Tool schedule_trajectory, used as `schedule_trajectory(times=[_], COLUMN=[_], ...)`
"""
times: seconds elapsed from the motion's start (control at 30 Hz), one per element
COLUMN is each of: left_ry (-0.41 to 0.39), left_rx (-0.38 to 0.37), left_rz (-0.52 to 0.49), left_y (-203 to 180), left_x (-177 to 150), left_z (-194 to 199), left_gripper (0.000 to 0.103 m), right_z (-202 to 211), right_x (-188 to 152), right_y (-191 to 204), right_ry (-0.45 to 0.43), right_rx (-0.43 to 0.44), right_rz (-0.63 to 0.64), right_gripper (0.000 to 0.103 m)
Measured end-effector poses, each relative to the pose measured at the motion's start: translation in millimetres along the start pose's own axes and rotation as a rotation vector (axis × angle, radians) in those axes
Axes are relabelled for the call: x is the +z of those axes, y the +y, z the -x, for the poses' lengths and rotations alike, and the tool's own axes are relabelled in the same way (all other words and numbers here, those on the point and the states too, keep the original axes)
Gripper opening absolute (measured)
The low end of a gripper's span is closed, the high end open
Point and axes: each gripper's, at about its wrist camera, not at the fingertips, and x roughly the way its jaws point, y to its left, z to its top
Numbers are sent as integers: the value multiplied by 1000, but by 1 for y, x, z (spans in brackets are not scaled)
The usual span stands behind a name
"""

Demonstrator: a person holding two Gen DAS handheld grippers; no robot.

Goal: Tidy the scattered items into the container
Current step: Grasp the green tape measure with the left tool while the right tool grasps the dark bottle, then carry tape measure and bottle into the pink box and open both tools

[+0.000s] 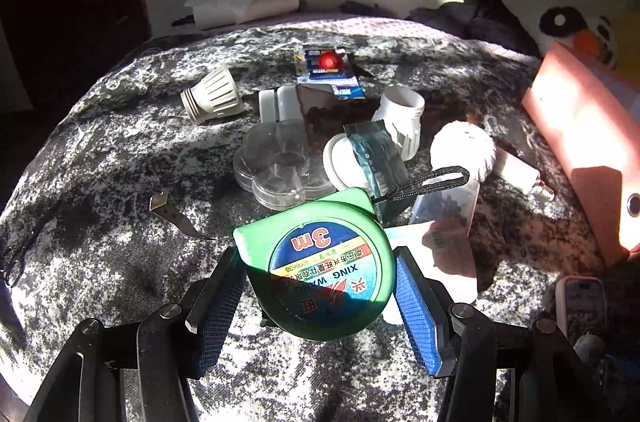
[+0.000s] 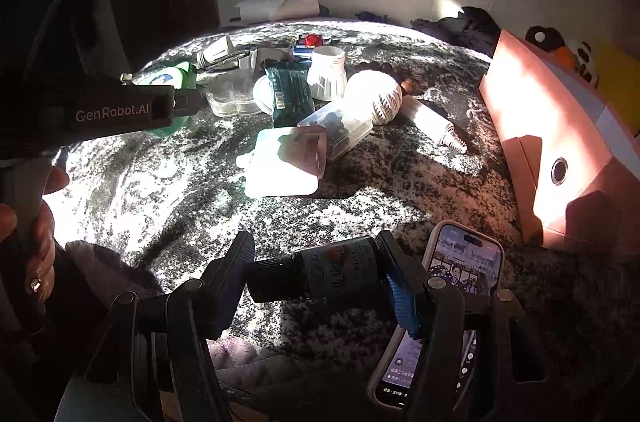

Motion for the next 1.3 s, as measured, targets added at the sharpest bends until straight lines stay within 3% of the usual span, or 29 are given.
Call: schedule_trajectory(times=[0.33, 0.67, 0.97, 1.3], left_ry=[-92, -156, -172, -103], left_rx=[-95, -232, -345, -416], left_rz=[-113, -237, -344, -420], left_y=[-67, -161, -260, -352], left_x=[21, 60, 94, 117], left_z=[54, 76, 59, -10], left_gripper=[63, 63, 63, 63], right_z=[70, 118, 128, 94], right_x=[-2, 14, 41, 58], right_y=[-36, -125, -215, -342], right_ry=[-112, -196, -251, -204], right_rx=[-87, -215, -324, -469], right_rz=[-61, -185, -270, -373], right_gripper=[65, 65, 65, 66])
